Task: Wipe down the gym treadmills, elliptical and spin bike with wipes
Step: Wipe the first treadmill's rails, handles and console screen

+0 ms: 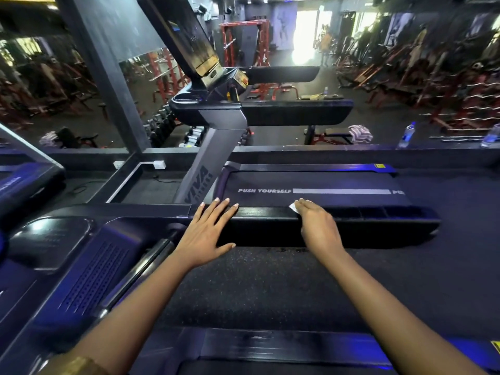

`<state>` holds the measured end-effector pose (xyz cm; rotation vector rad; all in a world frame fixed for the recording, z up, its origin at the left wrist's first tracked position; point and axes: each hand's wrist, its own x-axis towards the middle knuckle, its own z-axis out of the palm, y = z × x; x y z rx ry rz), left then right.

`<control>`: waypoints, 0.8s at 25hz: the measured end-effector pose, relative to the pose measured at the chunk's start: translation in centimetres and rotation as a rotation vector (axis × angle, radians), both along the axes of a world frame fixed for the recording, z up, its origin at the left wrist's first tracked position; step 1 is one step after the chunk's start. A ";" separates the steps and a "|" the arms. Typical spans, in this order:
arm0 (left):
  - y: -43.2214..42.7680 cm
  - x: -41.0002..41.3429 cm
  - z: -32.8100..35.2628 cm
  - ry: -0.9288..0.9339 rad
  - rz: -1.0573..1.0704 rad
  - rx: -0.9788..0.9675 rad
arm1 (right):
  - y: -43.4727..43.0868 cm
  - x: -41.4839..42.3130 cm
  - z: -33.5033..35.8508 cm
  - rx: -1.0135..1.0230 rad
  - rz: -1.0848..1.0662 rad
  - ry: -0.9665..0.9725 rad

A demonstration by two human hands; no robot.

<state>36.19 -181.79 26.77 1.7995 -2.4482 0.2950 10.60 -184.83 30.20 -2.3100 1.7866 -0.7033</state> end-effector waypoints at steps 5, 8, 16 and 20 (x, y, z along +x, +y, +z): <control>-0.2 -0.1 -0.3 0.044 0.000 -0.004 | 2.9 6.8 -0.4 -0.028 0.322 0.018; -0.2 0.0 -0.6 0.052 -0.010 -0.018 | 2.4 4.1 -1.7 -0.092 0.256 0.079; -0.4 -0.7 0.0 0.103 0.002 -0.007 | 1.9 -1.1 -0.8 -0.084 0.055 0.038; -1.8 -4.0 1.0 0.142 -0.052 0.027 | 2.0 4.2 -0.6 -0.051 0.276 0.066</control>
